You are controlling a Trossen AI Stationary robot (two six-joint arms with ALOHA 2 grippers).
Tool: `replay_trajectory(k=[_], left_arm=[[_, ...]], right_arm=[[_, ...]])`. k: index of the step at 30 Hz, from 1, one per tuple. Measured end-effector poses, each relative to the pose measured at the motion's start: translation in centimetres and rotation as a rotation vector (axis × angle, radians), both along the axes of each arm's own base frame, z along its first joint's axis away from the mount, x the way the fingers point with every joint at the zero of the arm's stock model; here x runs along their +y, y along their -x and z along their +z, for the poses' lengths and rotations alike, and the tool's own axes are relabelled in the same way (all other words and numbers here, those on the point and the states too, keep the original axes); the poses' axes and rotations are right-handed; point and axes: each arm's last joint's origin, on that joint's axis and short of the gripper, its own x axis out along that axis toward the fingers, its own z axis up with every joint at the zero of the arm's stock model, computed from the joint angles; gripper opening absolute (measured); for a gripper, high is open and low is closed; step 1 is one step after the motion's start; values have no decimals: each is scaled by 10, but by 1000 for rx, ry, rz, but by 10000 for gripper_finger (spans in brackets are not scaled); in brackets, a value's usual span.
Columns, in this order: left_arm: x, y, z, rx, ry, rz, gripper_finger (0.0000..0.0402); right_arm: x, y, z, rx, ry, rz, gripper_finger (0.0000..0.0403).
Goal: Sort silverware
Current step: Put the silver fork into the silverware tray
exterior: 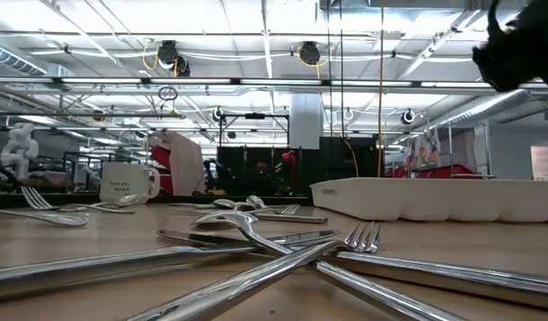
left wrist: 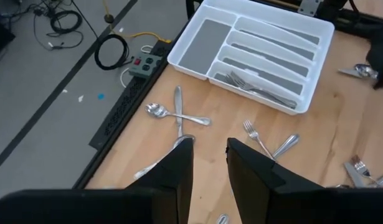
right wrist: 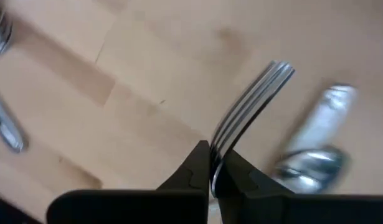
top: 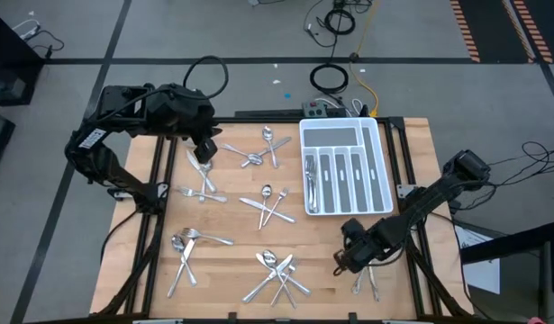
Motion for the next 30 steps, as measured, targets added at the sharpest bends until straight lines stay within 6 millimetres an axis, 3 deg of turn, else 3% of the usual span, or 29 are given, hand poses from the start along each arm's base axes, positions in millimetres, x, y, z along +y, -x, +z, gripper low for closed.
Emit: replay_trajectory(k=[5,9,13,17,21,26,30], left_arm=[[0,0,0,11,-18,-22,102],[0,0,0,19,-30,-36,102],[0,0,0,20,-33,-40,102],[0,0,0,20,-32,-39,102],[0,0,0,20,-32,-39,102],[0,0,0,18,-29,-35,102],[0,0,0,17,-27,-33,102]], right_arm=[[-28,-14,51,92,188,-68,1],[-63,-31,97,55,311,-97,0],[-105,-42,123,26,434,-170,0],[-142,-52,122,47,507,-205,0],[-170,-77,102,106,513,-180,0],[-190,-129,77,257,492,-60,0],[-200,-169,68,364,522,33,0]])
